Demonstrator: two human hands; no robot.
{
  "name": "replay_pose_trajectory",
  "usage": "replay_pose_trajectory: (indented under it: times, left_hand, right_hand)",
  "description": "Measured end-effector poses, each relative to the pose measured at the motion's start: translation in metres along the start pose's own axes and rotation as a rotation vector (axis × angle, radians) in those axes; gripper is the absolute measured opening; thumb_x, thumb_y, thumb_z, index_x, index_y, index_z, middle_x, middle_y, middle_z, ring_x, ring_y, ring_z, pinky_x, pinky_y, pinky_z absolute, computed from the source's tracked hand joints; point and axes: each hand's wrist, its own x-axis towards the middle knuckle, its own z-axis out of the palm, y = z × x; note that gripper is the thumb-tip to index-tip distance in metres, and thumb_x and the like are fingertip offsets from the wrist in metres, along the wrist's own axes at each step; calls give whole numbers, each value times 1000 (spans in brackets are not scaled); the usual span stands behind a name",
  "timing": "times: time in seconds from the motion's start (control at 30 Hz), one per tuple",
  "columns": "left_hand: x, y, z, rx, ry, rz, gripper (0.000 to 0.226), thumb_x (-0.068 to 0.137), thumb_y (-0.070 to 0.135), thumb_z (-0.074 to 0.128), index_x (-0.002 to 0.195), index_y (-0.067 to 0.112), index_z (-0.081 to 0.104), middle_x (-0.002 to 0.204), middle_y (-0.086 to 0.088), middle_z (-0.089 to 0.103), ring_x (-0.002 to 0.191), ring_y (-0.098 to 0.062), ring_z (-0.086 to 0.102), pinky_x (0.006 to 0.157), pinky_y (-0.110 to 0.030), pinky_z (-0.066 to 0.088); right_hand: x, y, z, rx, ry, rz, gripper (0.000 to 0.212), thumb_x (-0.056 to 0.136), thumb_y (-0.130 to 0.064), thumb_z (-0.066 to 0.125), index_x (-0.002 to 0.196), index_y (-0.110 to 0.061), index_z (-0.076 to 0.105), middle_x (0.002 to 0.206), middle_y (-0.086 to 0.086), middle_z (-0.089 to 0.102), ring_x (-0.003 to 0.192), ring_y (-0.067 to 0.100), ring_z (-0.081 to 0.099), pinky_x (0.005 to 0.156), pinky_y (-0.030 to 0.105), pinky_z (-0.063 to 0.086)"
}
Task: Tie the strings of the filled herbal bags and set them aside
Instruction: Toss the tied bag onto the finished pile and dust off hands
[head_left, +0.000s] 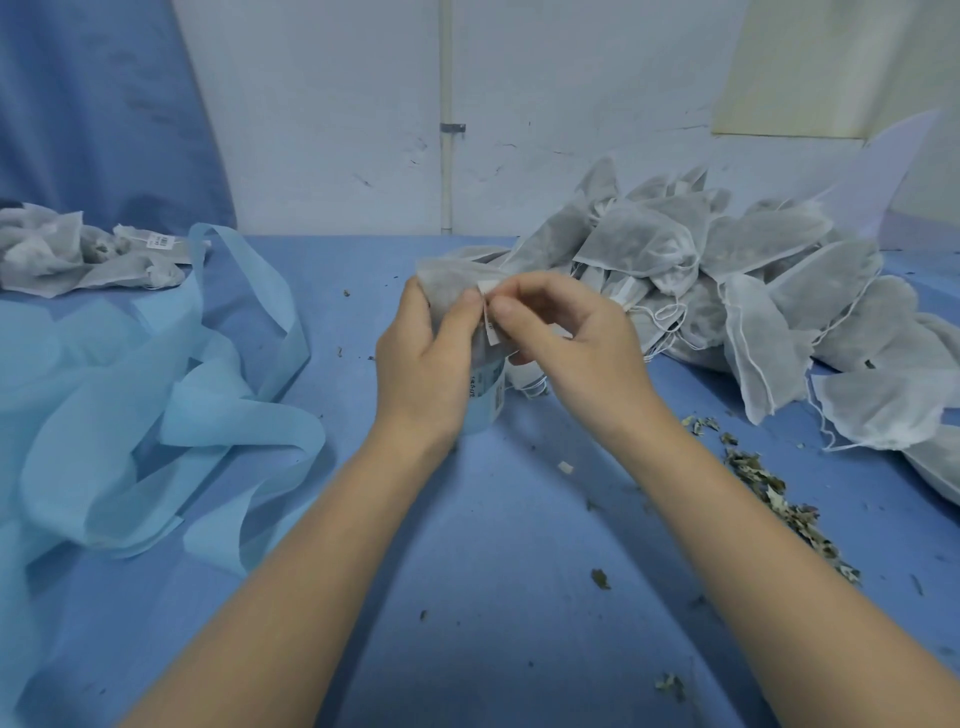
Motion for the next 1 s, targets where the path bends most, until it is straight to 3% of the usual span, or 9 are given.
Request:
replay_pose_trajectory:
  times: [0.17, 0.23, 0.3, 0.47, 0.63, 0.77, 0.87, 0.93, 1.0]
  left_hand:
    - [1, 2, 1, -43, 15, -37, 25, 77, 42, 66, 82, 21, 55, 87, 3, 64, 83, -12, 60, 79, -28, 49]
    - [4, 0, 1, -41, 60, -60, 15, 89, 32, 62, 82, 20, 56, 84, 4, 62, 80, -11, 58, 74, -22, 47]
    - [7, 0, 0, -45, 69, -85, 15, 94, 28, 55, 88, 16, 61, 82, 6, 63, 78, -9, 58, 70, -18, 44]
    - [6, 2, -3, -112, -18, -82, 18, 93, 27, 58, 79, 18, 65, 73, 5, 68, 70, -8, 64, 69, -28, 52]
    - [5, 2, -5, -207, -165, -182, 16, 85, 13, 67, 101, 7, 67, 96, -9, 73, 92, -24, 70, 90, -43, 53]
    - [6, 2, -4, -259, -202, -208, 32, 73, 13, 71, 104, 4, 66, 98, -10, 73, 95, -25, 69, 91, -44, 52]
    - [6, 0, -4, -256, -163, -202, 14, 82, 5, 66, 96, 7, 68, 92, -7, 74, 89, -22, 71, 86, -40, 54]
    - [5, -2, -3, -246, -128, -205, 10, 84, 5, 63, 93, 11, 67, 86, -2, 74, 82, -17, 71, 73, -32, 56]
    - [5, -2, -2, -230, -105, -226, 9, 84, 8, 62, 89, 14, 65, 76, 5, 72, 69, -10, 68, 55, -22, 50]
  right_hand:
    - [-1, 2, -2, -91, -46, -87, 17, 84, -10, 71, 88, -25, 64, 82, -5, 59, 72, 6, 51, 68, 24, 49]
    - [-1, 2, -3, -143, -77, -140, 19, 83, -12, 72, 97, -24, 66, 84, -4, 55, 72, 5, 49, 69, 23, 47]
    - [1, 4, -4, -222, -100, -214, 27, 84, -14, 72, 110, -20, 68, 82, -7, 48, 70, -1, 46, 70, 12, 39]
    - [4, 13, -7, -286, -49, -272, 42, 86, -23, 67, 127, -23, 57, 81, -5, 39, 80, -4, 40, 83, 9, 33]
    - [4, 18, -15, -399, -75, -207, 37, 96, -24, 53, 131, -29, 42, 87, -4, 34, 93, 13, 36, 98, 17, 28]
    - [1, 11, -15, -264, -23, -125, 32, 95, -26, 56, 125, -36, 54, 91, -9, 32, 97, 8, 37, 94, 9, 27]
    - [2, 6, -12, -115, 121, 33, 51, 81, -29, 74, 126, -33, 50, 101, -9, 37, 88, -4, 43, 87, 18, 41]
    - [4, 5, -10, 179, 132, 268, 64, 75, -24, 78, 125, -28, 38, 104, -8, 49, 75, -5, 57, 69, 19, 51]
    - [4, 6, -5, 524, 66, 451, 56, 77, -11, 77, 119, -18, 41, 87, -3, 63, 59, 4, 61, 50, 18, 48]
